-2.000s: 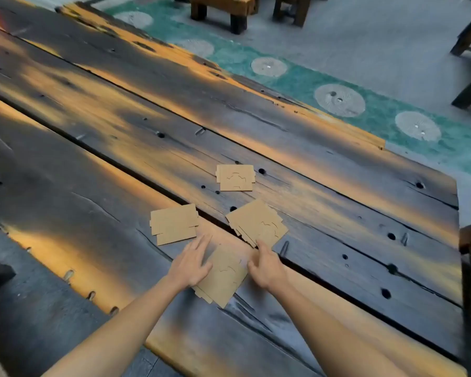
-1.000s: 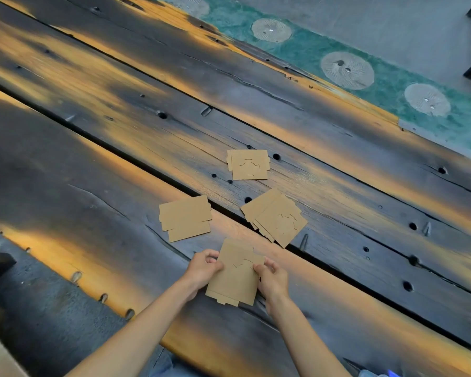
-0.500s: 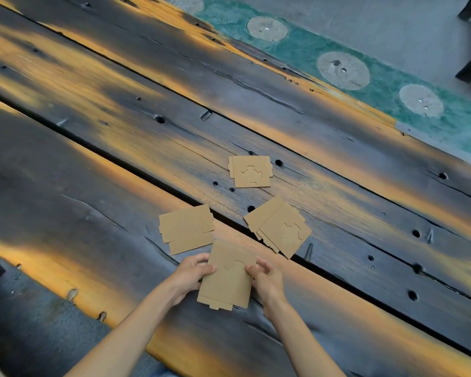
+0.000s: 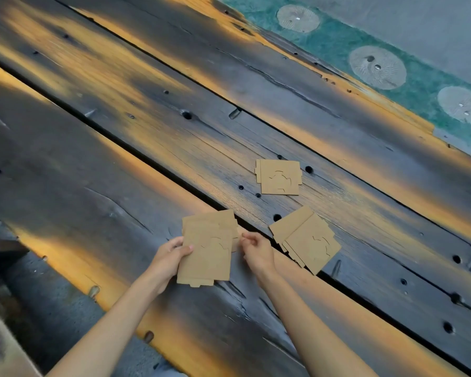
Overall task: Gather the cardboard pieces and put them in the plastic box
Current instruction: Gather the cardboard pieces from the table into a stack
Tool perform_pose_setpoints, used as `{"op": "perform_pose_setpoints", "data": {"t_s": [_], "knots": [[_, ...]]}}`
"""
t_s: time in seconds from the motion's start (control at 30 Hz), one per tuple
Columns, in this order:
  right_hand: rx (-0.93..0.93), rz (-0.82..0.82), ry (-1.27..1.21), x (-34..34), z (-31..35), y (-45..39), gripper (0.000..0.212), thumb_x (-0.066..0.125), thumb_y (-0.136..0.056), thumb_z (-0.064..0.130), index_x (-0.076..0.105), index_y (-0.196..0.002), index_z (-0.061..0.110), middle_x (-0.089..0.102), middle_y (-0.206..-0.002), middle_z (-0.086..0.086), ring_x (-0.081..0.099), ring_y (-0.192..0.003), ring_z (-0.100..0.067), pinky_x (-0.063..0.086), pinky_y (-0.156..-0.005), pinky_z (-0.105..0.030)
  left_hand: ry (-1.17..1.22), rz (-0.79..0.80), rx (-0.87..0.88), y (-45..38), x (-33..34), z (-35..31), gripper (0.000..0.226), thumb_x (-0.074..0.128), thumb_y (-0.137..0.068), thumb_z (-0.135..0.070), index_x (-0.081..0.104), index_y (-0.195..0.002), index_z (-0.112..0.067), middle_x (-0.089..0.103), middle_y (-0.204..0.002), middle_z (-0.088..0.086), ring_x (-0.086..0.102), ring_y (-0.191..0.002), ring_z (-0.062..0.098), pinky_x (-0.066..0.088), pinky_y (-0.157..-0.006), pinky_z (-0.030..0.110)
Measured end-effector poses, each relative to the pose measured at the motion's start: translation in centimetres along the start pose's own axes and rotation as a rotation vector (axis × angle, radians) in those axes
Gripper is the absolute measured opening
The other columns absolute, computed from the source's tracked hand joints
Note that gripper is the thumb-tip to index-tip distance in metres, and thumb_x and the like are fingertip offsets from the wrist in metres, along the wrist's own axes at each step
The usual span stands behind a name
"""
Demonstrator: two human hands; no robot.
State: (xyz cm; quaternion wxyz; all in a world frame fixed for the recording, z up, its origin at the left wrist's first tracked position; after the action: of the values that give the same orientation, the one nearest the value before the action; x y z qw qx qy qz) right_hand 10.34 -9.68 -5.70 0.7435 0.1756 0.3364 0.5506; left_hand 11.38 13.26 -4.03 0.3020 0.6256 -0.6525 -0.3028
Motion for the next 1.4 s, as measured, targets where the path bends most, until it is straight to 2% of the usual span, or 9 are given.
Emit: {"op": "perform_pose_setpoints", "data": {"t_s": [0.13, 0.3, 0.53, 0.87, 0.93, 1.03, 1.13, 1.27, 1.4], "knots": [[-0.148, -0.013, 0.288, 2.3, 2.7, -1.1, 0.048, 0.07, -0.091, 0.025, 0.056, -0.136, 0.015, 0.063, -0.126, -0.001, 0.058, -0.12, -0.018, 0.048, -0.1, -0.032, 0.13, -0.093, -0.018, -0.6, -2.7, -0.2, 0.022, 0.055, -0.099, -0.008, 0.07, -0.114, -0.009, 0.077, -0.112, 0.013, 0.071, -0.103, 0.03, 0.058, -0.093, 0.053], [-0.166, -0.031, 0.536, 5.4, 3.2, -1.5, 0.084, 0.08, -0.078, 0.046, 0.038, -0.146, 0.022, 0.041, -0.141, -0.006, 0.039, -0.13, -0.027, 0.043, -0.106, -0.043, 0.243, -0.176, -0.042, -1.3, -5.3, 1.0, 0.021, 0.054, -0.099, -0.009, 0.071, -0.109, -0.014, 0.076, -0.103, 0.009, 0.07, -0.091, 0.025, 0.062, -0.058, 0.037], [-0.124, -0.113, 0.62, 6.3, 2.5, -2.4, 0.105, 0.092, -0.064, 0.044, 0.032, -0.148, 0.024, 0.044, -0.141, -0.005, 0.04, -0.126, -0.028, 0.037, -0.108, -0.043, 0.298, -0.246, -0.07, -2.2, -7.8, 2.4, 0.021, 0.057, -0.097, -0.012, 0.072, -0.108, -0.021, 0.079, -0.101, 0.005, 0.072, -0.093, 0.022, 0.059, -0.067, 0.038], [-0.026, -0.158, 0.169, 2.3, 1.7, -3.9, 0.067, 0.081, -0.081, 0.012, 0.049, -0.14, 0.016, 0.058, -0.12, 0.002, 0.048, -0.129, -0.023, 0.042, -0.106, -0.036, 0.213, -0.21, -0.051, -2.7, -6.2, 1.2, 0.02, 0.057, -0.097, -0.012, 0.072, -0.109, -0.018, 0.082, -0.095, 0.0, 0.072, -0.098, 0.024, 0.06, -0.072, 0.041], [0.024, -0.124, 0.007, 1.0, 1.8, -3.7, 0.063, 0.079, -0.084, 0.009, 0.051, -0.14, 0.014, 0.062, -0.129, -0.004, 0.06, -0.121, -0.024, 0.049, -0.106, -0.038, 0.201, -0.206, -0.055, -2.8, -5.9, 1.0, 0.019, 0.058, -0.097, -0.012, 0.072, -0.108, -0.017, 0.08, -0.1, 0.005, 0.072, -0.098, 0.025, 0.06, -0.073, 0.042], [0.013, -0.02, -0.163, -1.0, 2.3, -2.2, 0.048, 0.073, -0.088, 0.004, 0.058, -0.132, 0.016, 0.073, -0.116, -0.004, 0.072, -0.099, -0.018, 0.059, -0.086, -0.031, 0.187, -0.196, -0.056, -2.7, -5.2, 0.9, 0.018, 0.059, -0.095, -0.013, 0.073, -0.106, -0.016, 0.08, -0.104, 0.009, 0.071, -0.1, 0.029, 0.06, -0.075, 0.043], [-0.093, 0.059, -0.203, -2.7, 3.1, 0.0, 0.03, 0.067, -0.094, 0.003, 0.071, -0.117, 0.022, 0.079, -0.1, 0.007, 0.075, -0.095, -0.013, 0.058, -0.072, -0.018, 0.173, -0.171, -0.045, -2.4, -4.2, 0.8, 0.018, 0.059, -0.096, -0.013, 0.073, -0.106, -0.015, 0.081, -0.101, 0.007, 0.071, -0.101, 0.029, 0.06, -0.079, 0.047], [-0.333, -0.014, -0.032, -3.9, 3.5, 3.3, 0.033, 0.064, -0.096, 0.007, 0.073, -0.124, 0.022, 0.066, -0.103, 0.003, 0.061, -0.095, 0.002, 0.05, -0.082, -0.014, 0.144, -0.101, -0.029, -1.7, -2.2, 0.3, 0.018, 0.058, -0.097, -0.014, 0.071, -0.11, -0.014, 0.077, -0.11, 0.012, 0.07, -0.106, 0.031, 0.059, -0.089, 0.055], [-0.7, -0.09, 0.186, -3.8, 2.8, 7.0, 0.047, 0.063, -0.091, -0.005, 0.072, -0.127, 0.024, 0.059, -0.106, 0.001, 0.056, -0.101, -0.004, 0.044, -0.087, -0.011, 0.132, 0.005, -0.002, -0.4, 0.4, -0.2, 0.021, 0.058, -0.097, -0.015, 0.07, -0.115, -0.016, 0.077, -0.109, 0.01, 0.07, -0.106, 0.028, 0.061, -0.084, 0.05]]}}
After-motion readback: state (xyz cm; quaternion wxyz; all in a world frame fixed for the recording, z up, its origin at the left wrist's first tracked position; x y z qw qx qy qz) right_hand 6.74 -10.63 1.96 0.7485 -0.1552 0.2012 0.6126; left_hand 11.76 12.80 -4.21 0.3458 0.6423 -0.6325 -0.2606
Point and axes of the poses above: each hand's wrist, its own y-axis away from the middle knuckle, its own x-axis out of the palm, z = x × y, the point moved 3 cm from there along -y, towards the middle knuckle
